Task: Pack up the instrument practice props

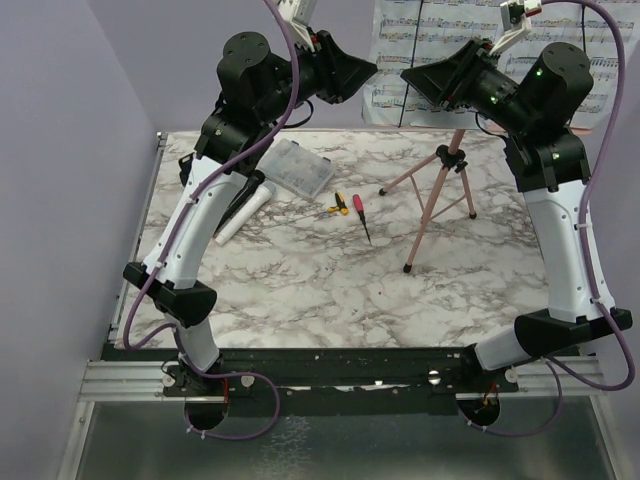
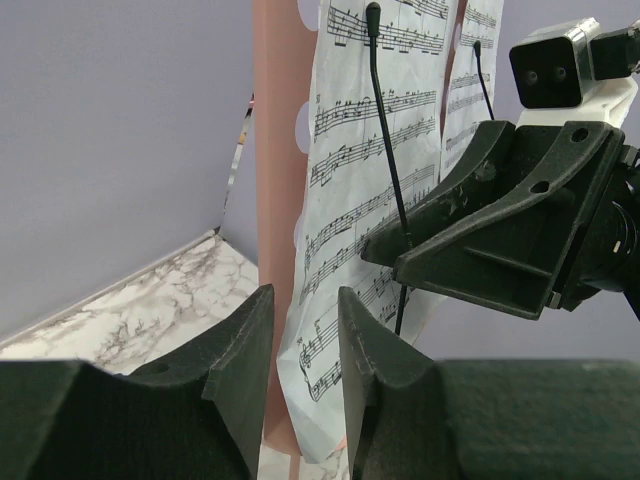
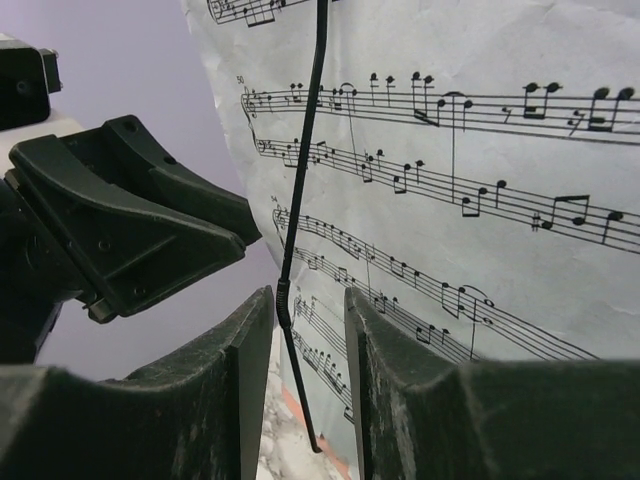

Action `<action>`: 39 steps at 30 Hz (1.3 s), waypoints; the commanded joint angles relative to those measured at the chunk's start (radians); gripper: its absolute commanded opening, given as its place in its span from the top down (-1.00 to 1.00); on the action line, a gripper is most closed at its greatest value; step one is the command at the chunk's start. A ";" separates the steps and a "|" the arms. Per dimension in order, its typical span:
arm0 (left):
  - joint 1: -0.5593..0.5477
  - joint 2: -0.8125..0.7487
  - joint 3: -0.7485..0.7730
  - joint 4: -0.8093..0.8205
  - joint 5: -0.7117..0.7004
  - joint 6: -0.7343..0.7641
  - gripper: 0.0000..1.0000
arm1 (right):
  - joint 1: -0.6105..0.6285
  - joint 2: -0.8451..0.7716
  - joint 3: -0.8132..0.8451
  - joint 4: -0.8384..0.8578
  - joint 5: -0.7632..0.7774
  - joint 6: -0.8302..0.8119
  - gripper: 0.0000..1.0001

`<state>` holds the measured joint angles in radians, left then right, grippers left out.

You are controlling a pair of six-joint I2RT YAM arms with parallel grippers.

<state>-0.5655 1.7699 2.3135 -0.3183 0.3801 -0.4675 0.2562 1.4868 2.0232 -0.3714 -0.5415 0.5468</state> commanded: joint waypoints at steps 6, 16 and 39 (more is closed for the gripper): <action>-0.007 0.036 0.050 0.033 -0.026 -0.002 0.48 | 0.008 0.006 0.011 0.030 -0.014 -0.004 0.41; -0.008 -0.002 0.019 0.036 -0.077 0.027 1.00 | 0.008 -0.004 0.000 0.025 0.002 -0.015 0.79; -0.006 -0.153 -0.164 0.039 -0.217 0.121 0.43 | 0.008 -0.034 -0.022 0.004 0.058 -0.060 0.99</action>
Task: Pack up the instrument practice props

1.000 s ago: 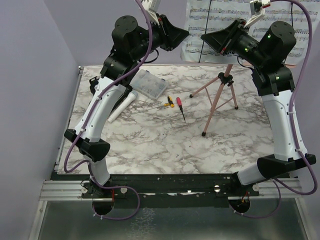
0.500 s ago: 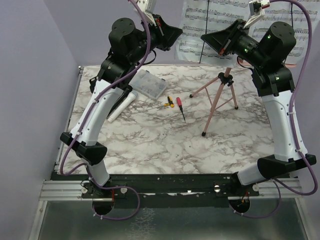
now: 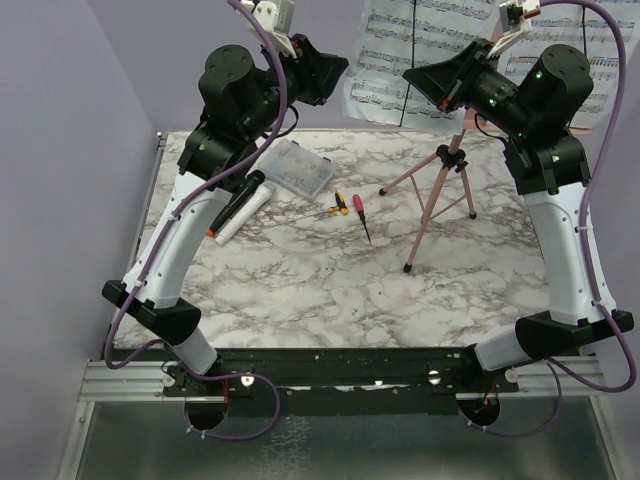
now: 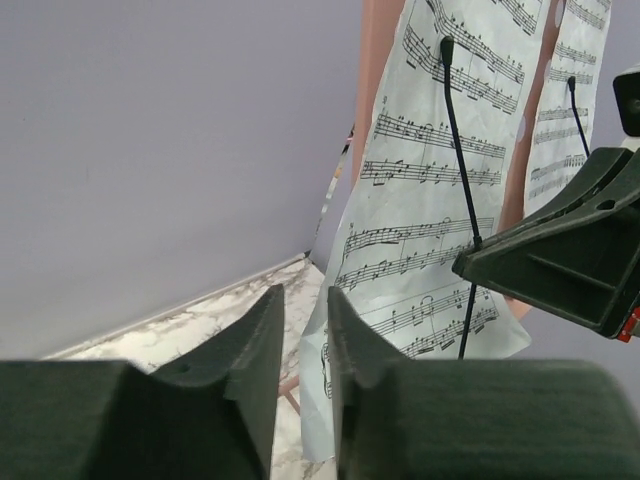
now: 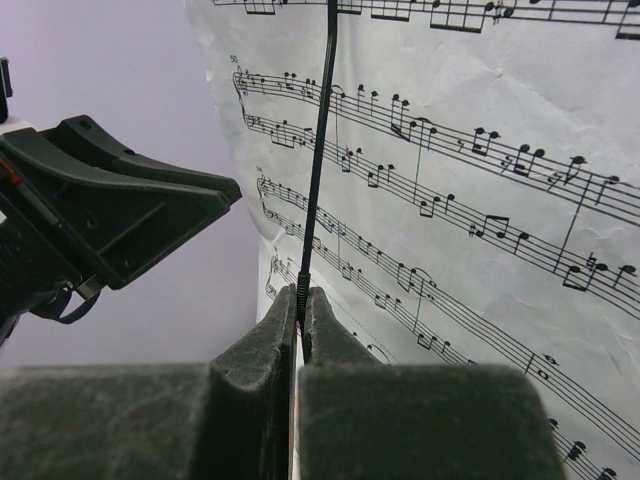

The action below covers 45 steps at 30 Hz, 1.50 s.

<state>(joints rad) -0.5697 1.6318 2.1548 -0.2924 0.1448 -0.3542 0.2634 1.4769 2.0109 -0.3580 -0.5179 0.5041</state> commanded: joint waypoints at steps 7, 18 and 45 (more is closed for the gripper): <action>-0.002 0.045 0.041 0.053 0.135 -0.037 -0.02 | 0.001 -0.023 -0.011 -0.007 0.027 -0.015 0.99; -0.002 0.129 0.104 0.078 0.174 -0.073 0.56 | 0.000 -0.026 -0.013 -0.012 0.029 -0.015 0.99; 0.014 -0.234 -0.257 -0.084 -0.342 0.160 1.00 | 0.001 -0.061 -0.060 -0.014 0.097 -0.055 0.99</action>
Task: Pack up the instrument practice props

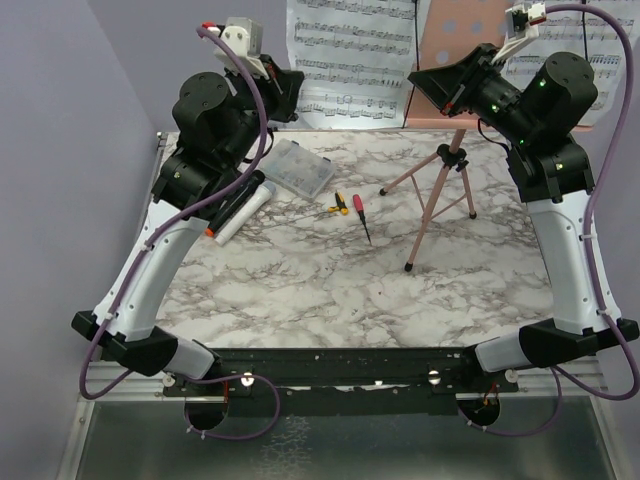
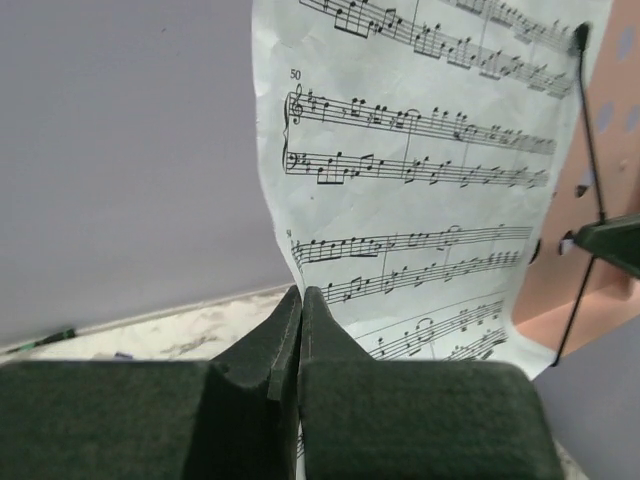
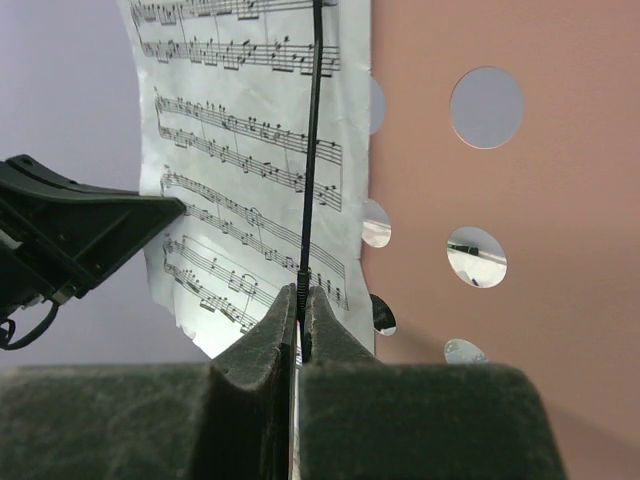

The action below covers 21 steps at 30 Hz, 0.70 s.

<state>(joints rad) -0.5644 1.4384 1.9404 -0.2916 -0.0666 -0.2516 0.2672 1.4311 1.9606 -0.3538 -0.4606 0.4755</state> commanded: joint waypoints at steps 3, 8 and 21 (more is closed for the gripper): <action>0.011 -0.077 -0.072 -0.121 -0.193 0.081 1.00 | -0.003 -0.014 -0.012 -0.020 0.037 -0.028 0.99; 0.012 -0.131 -0.095 -0.198 -0.295 0.120 1.00 | -0.003 -0.010 -0.014 -0.016 0.035 -0.030 0.98; 0.012 -0.320 -0.358 -0.356 -0.384 0.051 1.00 | -0.003 -0.045 -0.054 -0.024 0.056 -0.052 -0.07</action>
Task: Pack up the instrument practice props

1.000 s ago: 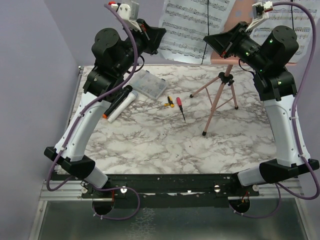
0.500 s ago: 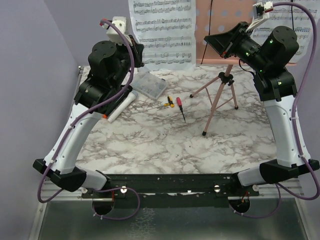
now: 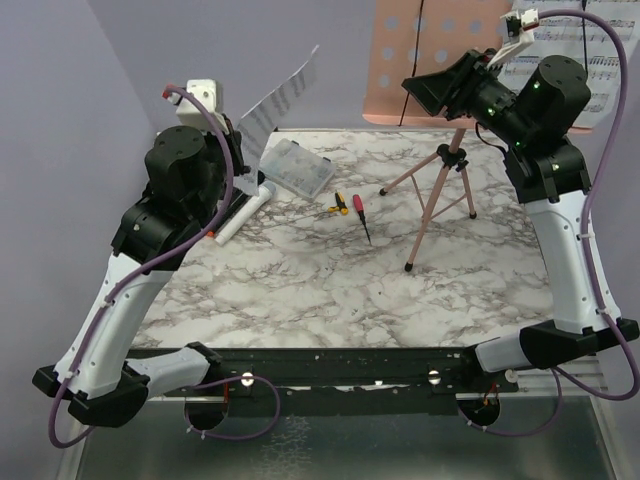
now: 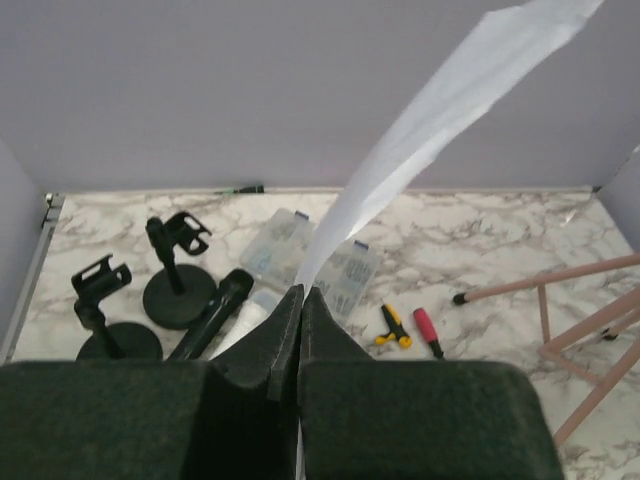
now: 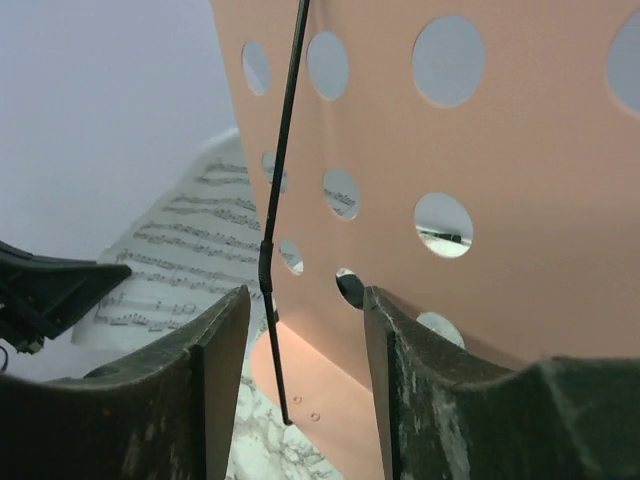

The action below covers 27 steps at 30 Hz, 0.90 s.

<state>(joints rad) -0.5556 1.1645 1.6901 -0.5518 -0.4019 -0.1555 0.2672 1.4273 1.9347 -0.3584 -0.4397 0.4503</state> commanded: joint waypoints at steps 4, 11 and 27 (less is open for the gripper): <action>0.003 -0.109 -0.247 -0.104 -0.005 -0.135 1.00 | -0.003 -0.102 -0.084 -0.007 0.058 -0.054 -0.35; 0.003 -0.210 -0.476 -0.105 -0.005 -0.303 1.00 | -0.003 -0.240 -0.207 0.051 0.100 -0.096 -0.84; 0.003 -0.506 -0.900 -0.206 -0.196 -0.662 1.00 | -0.003 -0.461 -0.403 -0.001 0.152 -0.127 -0.90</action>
<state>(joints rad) -0.5549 0.6365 0.8337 -0.7166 -0.5720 -0.7391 0.2668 0.9977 1.5593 -0.3229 -0.3141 0.3389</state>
